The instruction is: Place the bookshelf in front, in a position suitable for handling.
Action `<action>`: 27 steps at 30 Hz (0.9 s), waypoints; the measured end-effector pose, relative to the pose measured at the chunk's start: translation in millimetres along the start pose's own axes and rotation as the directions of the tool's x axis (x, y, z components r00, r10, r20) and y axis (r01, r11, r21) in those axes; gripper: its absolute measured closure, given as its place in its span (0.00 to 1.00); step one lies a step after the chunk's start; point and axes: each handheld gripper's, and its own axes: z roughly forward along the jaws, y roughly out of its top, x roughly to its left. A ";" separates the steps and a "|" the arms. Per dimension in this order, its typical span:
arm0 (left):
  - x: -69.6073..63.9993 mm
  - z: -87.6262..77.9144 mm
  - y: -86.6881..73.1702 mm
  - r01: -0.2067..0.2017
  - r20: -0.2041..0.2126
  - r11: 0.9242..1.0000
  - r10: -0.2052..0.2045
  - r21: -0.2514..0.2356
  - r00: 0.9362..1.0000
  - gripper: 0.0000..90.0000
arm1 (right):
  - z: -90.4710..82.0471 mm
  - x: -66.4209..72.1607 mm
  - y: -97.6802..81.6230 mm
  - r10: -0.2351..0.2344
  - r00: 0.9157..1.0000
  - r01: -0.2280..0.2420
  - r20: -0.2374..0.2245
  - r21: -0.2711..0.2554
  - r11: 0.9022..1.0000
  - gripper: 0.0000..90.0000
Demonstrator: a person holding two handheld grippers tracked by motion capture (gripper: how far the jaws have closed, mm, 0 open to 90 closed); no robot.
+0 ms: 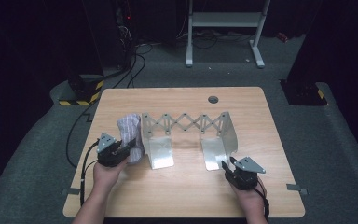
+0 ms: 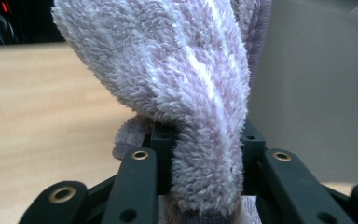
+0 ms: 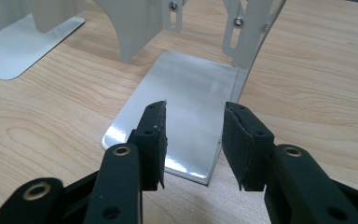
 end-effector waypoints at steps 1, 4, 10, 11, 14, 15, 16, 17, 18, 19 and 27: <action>-2.7 -4.8 3.9 -0.008 0.000 1.000 0.008 -0.024 1.000 0.75 | 0.0 -0.3 0.0 0.000 1.000 0.000 0.000 0.000 1.000 0.67; -13.4 -21.5 17.6 -0.041 0.012 0.995 0.043 -0.092 0.999 0.75 | 0.0 -0.8 -0.1 0.001 1.000 -0.001 0.002 -0.002 1.000 0.66; -40.2 -49.6 37.5 -0.088 0.063 0.974 0.103 -0.207 0.993 0.75 | 0.9 -0.2 -0.2 -0.003 1.000 0.003 0.001 0.001 1.000 0.66; -46.7 -55.2 40.9 -0.093 0.080 0.969 0.114 -0.230 0.990 0.75 | 1.1 -0.2 -0.2 -0.004 1.000 0.004 0.000 0.001 1.000 0.66; -60.7 -66.6 46.9 -0.095 0.133 0.957 0.136 -0.274 0.982 0.75 | 1.3 -0.1 -0.3 -0.003 1.000 0.003 0.000 0.002 1.000 0.66; -65.6 -69.9 48.3 -0.086 0.158 0.954 0.135 -0.287 0.978 0.75 | 1.3 -0.2 -0.4 -0.003 1.000 0.003 0.000 0.002 1.000 0.66; -70.3 -72.5 49.3 -0.077 0.184 0.952 0.136 -0.296 0.974 0.75 | 1.3 -0.3 -0.5 -0.003 1.000 0.003 0.001 0.002 1.000 0.66; -75.0 -73.8 49.4 -0.072 0.206 0.951 0.138 -0.301 0.969 0.75 | 1.4 -0.4 -0.5 -0.002 1.000 0.002 0.001 0.003 1.000 0.65; -78.8 -73.9 49.0 -0.068 0.224 0.951 0.139 -0.301 0.965 0.75 | 1.5 -0.6 -0.6 -0.001 1.000 0.001 0.000 0.003 1.000 0.65; -85.0 -72.7 47.7 -0.074 0.244 0.953 0.150 -0.294 0.958 0.75 | 1.6 -0.6 -0.6 0.000 1.000 0.000 0.000 0.004 1.000 0.65; -108.3 -36.7 22.1 -0.102 0.314 0.980 0.151 -0.169 0.937 0.75 | 1.2 -0.9 -0.6 0.000 1.000 0.000 -0.002 0.002 1.000 0.65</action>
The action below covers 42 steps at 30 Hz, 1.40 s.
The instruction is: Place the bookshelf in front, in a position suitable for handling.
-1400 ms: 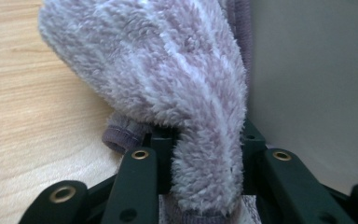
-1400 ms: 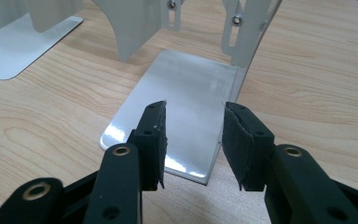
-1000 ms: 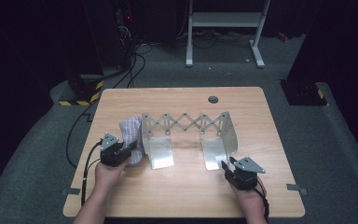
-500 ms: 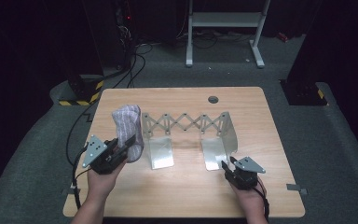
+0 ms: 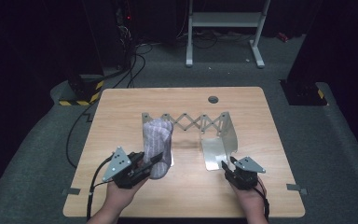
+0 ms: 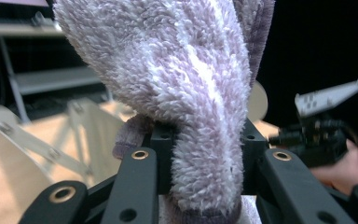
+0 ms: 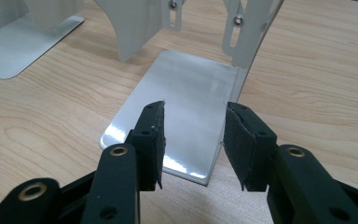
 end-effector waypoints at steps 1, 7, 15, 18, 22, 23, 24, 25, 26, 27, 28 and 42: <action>-0.4 5.5 -5.4 0.001 0.001 1.000 -0.001 0.023 1.000 0.75 | -0.2 0.0 -0.1 0.004 1.000 -0.004 0.000 0.001 1.000 0.65; 0.6 24.1 -29.5 -0.002 -0.019 0.993 0.005 0.115 1.000 0.75 | -0.3 -1.2 -0.1 0.002 1.000 -0.002 0.002 -0.002 1.000 0.65; 8.9 19.5 -42.5 -0.010 -0.080 0.986 0.023 0.164 0.997 0.75 | -0.7 -3.5 1.2 0.008 1.000 -0.008 0.012 -0.012 1.000 0.64; 13.3 16.3 -50.5 -0.006 -0.106 0.982 0.027 0.188 0.994 0.75 | -0.5 -3.0 1.9 0.005 1.000 -0.005 0.013 -0.014 1.000 0.64; 23.9 9.6 -59.4 0.020 -0.142 0.978 0.011 0.210 0.990 0.75 | -0.4 -2.8 2.8 0.004 1.000 -0.004 0.014 -0.017 1.000 0.64; 26.5 7.8 -61.0 0.024 -0.150 0.976 0.009 0.215 0.989 0.75 | -0.2 -2.8 3.2 0.001 1.000 0.000 0.015 -0.018 1.000 0.64; 28.2 6.6 -62.0 0.027 -0.155 0.976 0.007 0.217 0.988 0.75 | 0.0 -2.6 3.5 -0.002 1.000 0.002 0.014 -0.018 1.000 0.64; 30.5 4.5 -63.3 0.031 -0.165 0.975 0.006 0.219 0.986 0.75 | 0.1 -2.4 3.7 -0.003 1.000 0.003 0.014 -0.018 1.000 0.64; 32.1 2.9 -63.9 0.032 -0.174 0.975 0.006 0.219 0.985 0.75 | 0.5 -2.1 4.0 -0.004 1.000 0.004 0.013 -0.018 1.000 0.64; 33.5 1.3 -64.3 0.034 -0.181 0.975 0.006 0.218 0.984 0.75 | 0.8 -1.9 4.3 -0.004 1.000 0.004 0.013 -0.019 1.000 0.64; 35.0 -0.4 -64.6 0.034 -0.190 0.975 0.008 0.218 0.982 0.75 | 1.0 -1.7 4.6 -0.004 1.000 0.004 0.014 -0.020 1.000 0.63; 75.3 -29.1 -65.7 0.099 -0.334 0.978 -0.032 0.185 0.942 0.76 | 2.2 2.3 7.7 -0.013 1.000 0.014 0.008 -0.041 0.999 0.63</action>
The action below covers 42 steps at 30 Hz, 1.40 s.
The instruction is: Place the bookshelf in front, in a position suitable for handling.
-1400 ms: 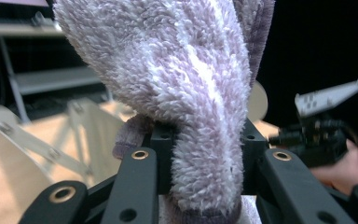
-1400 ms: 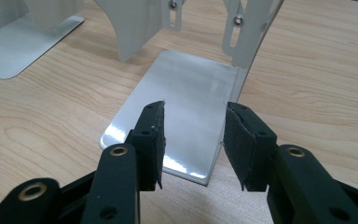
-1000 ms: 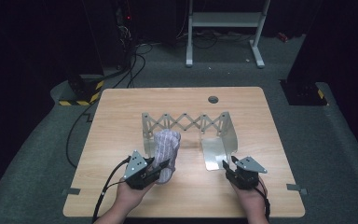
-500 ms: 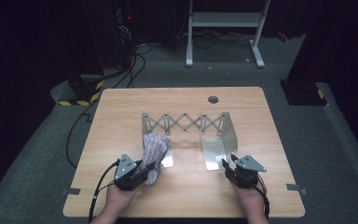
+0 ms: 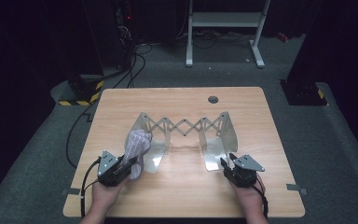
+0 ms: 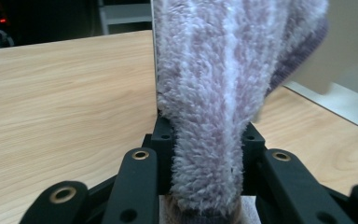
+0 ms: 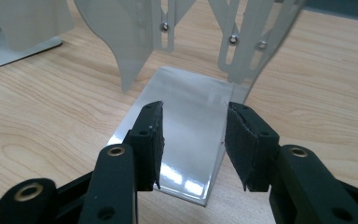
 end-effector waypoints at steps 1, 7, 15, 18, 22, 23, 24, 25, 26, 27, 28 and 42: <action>2.6 -0.2 0.0 0.005 -0.005 1.000 -0.005 0.000 1.000 0.76 | -0.2 1.1 0.4 -0.005 1.000 0.005 -0.003 -0.006 1.000 0.63; 13.9 -0.3 -0.4 0.019 -0.039 1.000 -0.019 -0.002 0.999 0.76 | 0.2 3.8 0.7 -0.018 1.000 0.018 -0.005 -0.006 1.000 0.64; 24.8 -2.0 -0.9 0.031 -0.087 0.999 -0.032 -0.009 0.996 0.76 | -1.9 4.1 0.9 -0.019 1.000 0.018 -0.009 -0.021 1.000 0.68; 28.7 -2.7 -1.3 0.045 -0.097 0.999 -0.045 -0.009 0.994 0.76 | -2.3 5.0 1.2 -0.022 1.000 0.022 -0.010 -0.027 0.999 0.70; 22.1 -1.3 -1.3 0.051 -0.079 0.999 -0.051 -0.002 0.996 0.76 | -3.5 5.8 1.7 -0.021 1.000 0.021 -0.008 -0.039 0.999 0.79; 18.7 -0.5 -1.2 0.052 -0.069 0.999 -0.051 0.002 0.996 0.76 | -3.6 6.0 1.9 -0.020 1.000 0.020 -0.005 -0.039 0.999 0.84; 12.9 1.7 -0.8 0.048 -0.049 0.999 -0.048 0.007 0.998 0.76 | -3.5 6.1 2.0 -0.020 1.000 0.020 -0.004 -0.039 0.999 0.87; 8.1 3.8 -0.5 0.046 -0.033 0.999 -0.046 0.012 0.998 0.76 | -3.2 6.4 2.2 -0.021 1.000 0.021 -0.005 -0.040 0.999 0.90; 3.2 6.7 -0.4 0.051 -0.016 0.999 -0.050 0.016 0.999 0.76 | -3.4 7.2 2.5 -0.025 1.000 0.025 -0.003 -0.042 0.999 0.92; -0.1 9.4 -0.3 0.051 -0.006 0.998 -0.051 0.020 0.999 0.76 | -3.3 8.0 2.7 -0.029 1.000 0.028 -0.003 -0.044 0.999 0.93; -5.1 14.8 0.1 0.050 0.006 0.998 -0.050 0.031 0.999 0.76 | -3.2 8.5 2.9 -0.031 1.000 0.031 -0.004 -0.044 0.999 0.94; -29.7 86.9 -3.7 -0.064 0.044 0.951 0.053 0.302 0.998 0.76 | -1.5 14.1 3.1 -0.046 0.999 0.045 -0.019 -0.041 0.998 0.89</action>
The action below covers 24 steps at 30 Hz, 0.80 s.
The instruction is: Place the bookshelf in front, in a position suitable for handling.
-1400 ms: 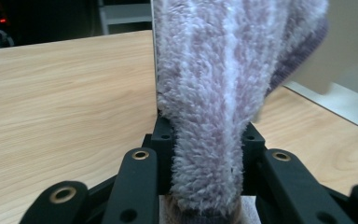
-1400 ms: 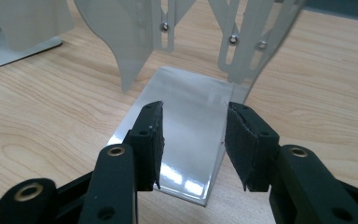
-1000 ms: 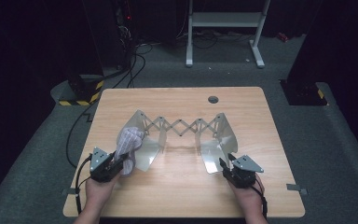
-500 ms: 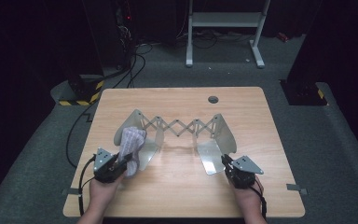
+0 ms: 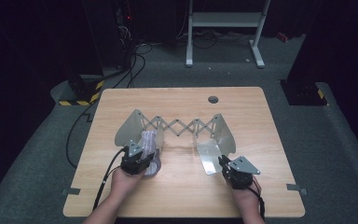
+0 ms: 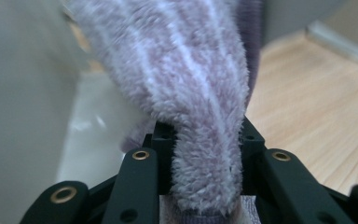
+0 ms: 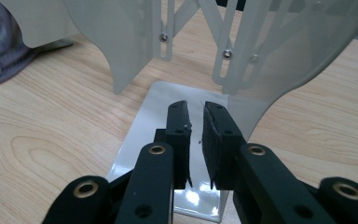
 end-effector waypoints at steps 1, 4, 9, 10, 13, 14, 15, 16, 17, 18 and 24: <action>-1.4 0.5 -0.2 -0.005 0.002 1.000 0.005 -0.003 1.000 0.76 | -0.2 0.0 0.1 0.001 1.000 -0.001 -0.001 0.000 1.000 0.89; -1.9 -1.9 1.0 0.012 0.012 1.000 -0.011 -0.019 1.000 0.76 | -0.5 0.3 0.3 0.000 1.000 0.000 -0.003 -0.003 1.000 0.89; -2.4 -14.6 6.6 0.013 0.018 0.997 -0.012 -0.082 1.000 0.76 | -0.5 0.0 0.2 0.000 1.000 0.000 -0.004 -0.002 1.000 0.89; -2.9 -17.8 8.6 0.012 0.019 0.995 -0.010 -0.096 1.000 0.76 | -0.6 -0.2 0.1 0.000 1.000 0.000 -0.003 -0.002 1.000 0.89; -4.0 -27.9 16.3 0.000 0.018 0.991 0.002 -0.137 1.000 0.76 | -0.9 -0.9 -0.2 0.002 1.000 -0.002 -0.003 -0.001 1.000 0.88; -4.2 -31.4 19.5 -0.005 0.017 0.989 0.008 -0.149 1.000 0.76 | -1.0 -1.1 -0.3 0.002 1.000 -0.002 -0.003 -0.001 1.000 0.88; -4.4 -34.1 22.0 -0.009 0.016 0.987 0.012 -0.158 1.000 0.76 | -1.1 -1.3 -0.4 0.003 1.000 -0.003 -0.002 -0.001 1.000 0.88; -4.6 -38.5 26.2 -0.014 0.015 0.985 0.017 -0.174 1.000 0.76 | -1.1 -1.4 -0.5 0.003 1.000 -0.003 -0.002 -0.002 1.000 0.88; -5.0 -42.1 29.7 -0.017 0.013 0.982 0.020 -0.188 1.000 0.76 | -1.2 -1.5 -0.6 0.003 1.000 -0.003 -0.001 -0.001 1.000 0.87; -5.4 -45.6 33.2 -0.022 0.010 0.980 0.025 -0.200 1.000 0.76 | -1.3 -1.5 -0.7 0.004 1.000 -0.004 -0.001 -0.001 1.000 0.87; -3.7 -62.1 51.3 -0.041 -0.006 0.964 0.041 -0.263 0.999 0.76 | -1.3 -1.9 -1.1 0.004 1.000 -0.004 0.001 0.000 1.000 0.87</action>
